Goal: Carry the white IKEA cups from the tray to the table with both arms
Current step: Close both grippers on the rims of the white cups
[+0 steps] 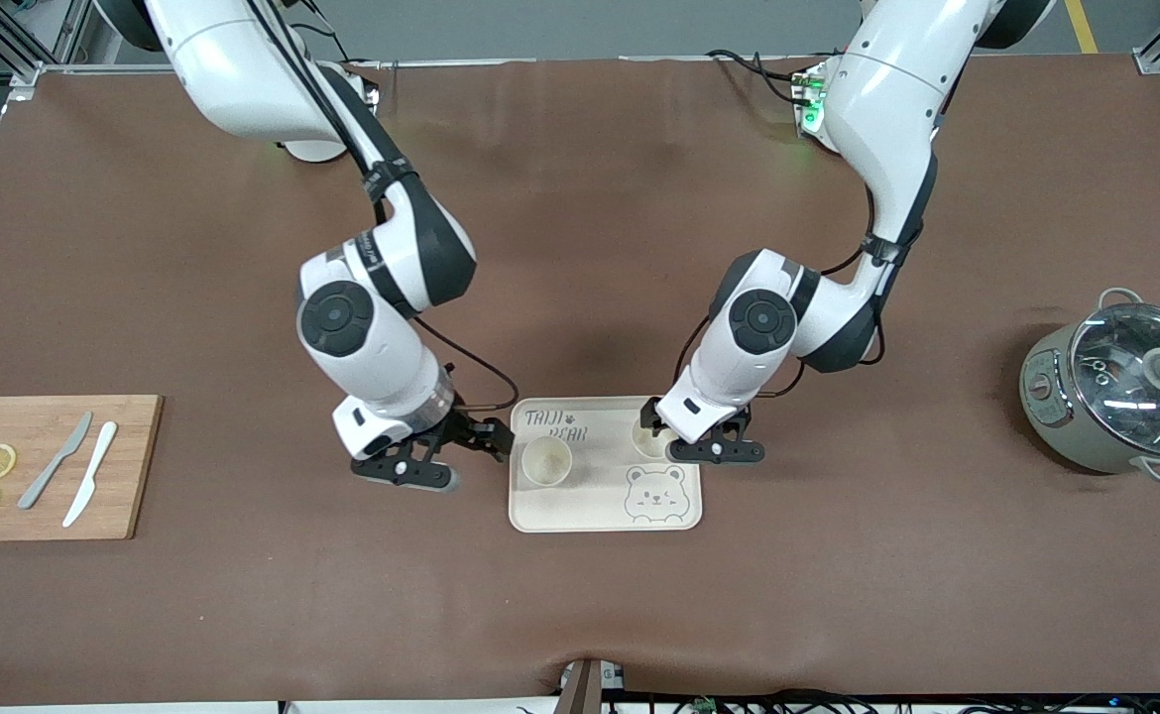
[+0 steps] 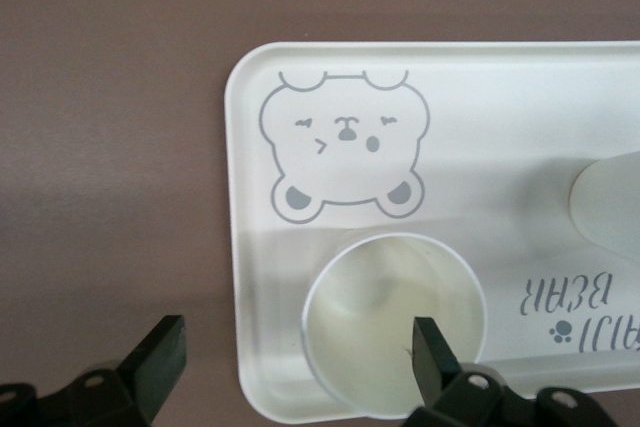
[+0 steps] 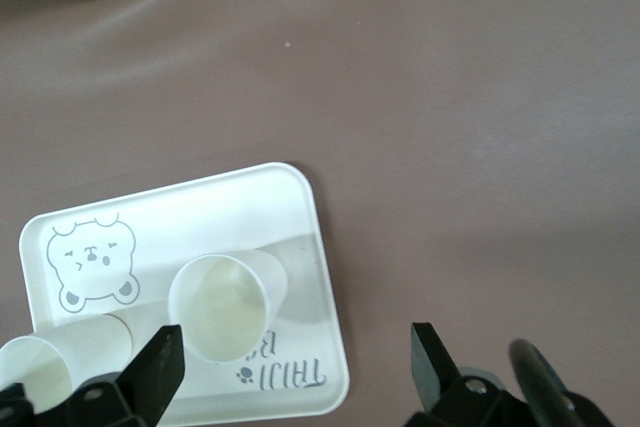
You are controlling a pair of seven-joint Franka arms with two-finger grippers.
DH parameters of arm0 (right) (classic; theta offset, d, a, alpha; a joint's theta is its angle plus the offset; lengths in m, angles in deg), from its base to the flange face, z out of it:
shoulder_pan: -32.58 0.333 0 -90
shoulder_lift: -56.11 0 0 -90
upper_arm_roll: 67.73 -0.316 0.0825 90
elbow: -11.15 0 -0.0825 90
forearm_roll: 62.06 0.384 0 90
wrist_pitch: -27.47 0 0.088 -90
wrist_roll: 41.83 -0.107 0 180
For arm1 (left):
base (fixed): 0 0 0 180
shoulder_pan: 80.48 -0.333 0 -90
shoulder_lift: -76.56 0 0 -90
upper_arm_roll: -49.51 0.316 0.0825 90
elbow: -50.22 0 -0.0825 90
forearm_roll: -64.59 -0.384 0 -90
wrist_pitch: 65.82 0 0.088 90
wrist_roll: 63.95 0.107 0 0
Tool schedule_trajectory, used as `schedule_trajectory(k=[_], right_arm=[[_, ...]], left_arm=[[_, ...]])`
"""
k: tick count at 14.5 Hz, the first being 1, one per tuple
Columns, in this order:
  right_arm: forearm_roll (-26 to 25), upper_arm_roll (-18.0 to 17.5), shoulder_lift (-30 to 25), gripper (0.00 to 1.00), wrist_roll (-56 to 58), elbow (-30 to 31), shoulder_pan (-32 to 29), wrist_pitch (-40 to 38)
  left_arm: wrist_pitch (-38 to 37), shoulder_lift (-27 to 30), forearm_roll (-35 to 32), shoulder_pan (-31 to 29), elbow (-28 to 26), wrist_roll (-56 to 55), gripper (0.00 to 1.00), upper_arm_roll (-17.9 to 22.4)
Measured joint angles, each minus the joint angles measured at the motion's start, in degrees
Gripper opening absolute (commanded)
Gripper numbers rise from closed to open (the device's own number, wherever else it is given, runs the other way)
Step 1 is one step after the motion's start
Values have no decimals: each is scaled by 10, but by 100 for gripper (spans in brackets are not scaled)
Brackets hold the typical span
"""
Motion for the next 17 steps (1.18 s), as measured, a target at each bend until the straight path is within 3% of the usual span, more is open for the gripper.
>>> schedule_trajectory(k=[11, 12, 13, 17], right_arm=[[-31, 1, 50, 100, -8, -2, 22, 50], [-31, 1, 55, 100, -9, -2, 24, 56], [-31, 1, 60, 100, -9, -2, 25, 62], [-32, 1, 78, 100, -9, -2, 27, 83]], left_arm=[[49, -33, -13, 1, 0, -1, 100, 1], [51, -34, -13, 1, 0, -1, 15, 1], [51, -34, -12, 1, 0, -6, 0, 1], [51, -34, -13, 1, 0, -23, 0, 1]])
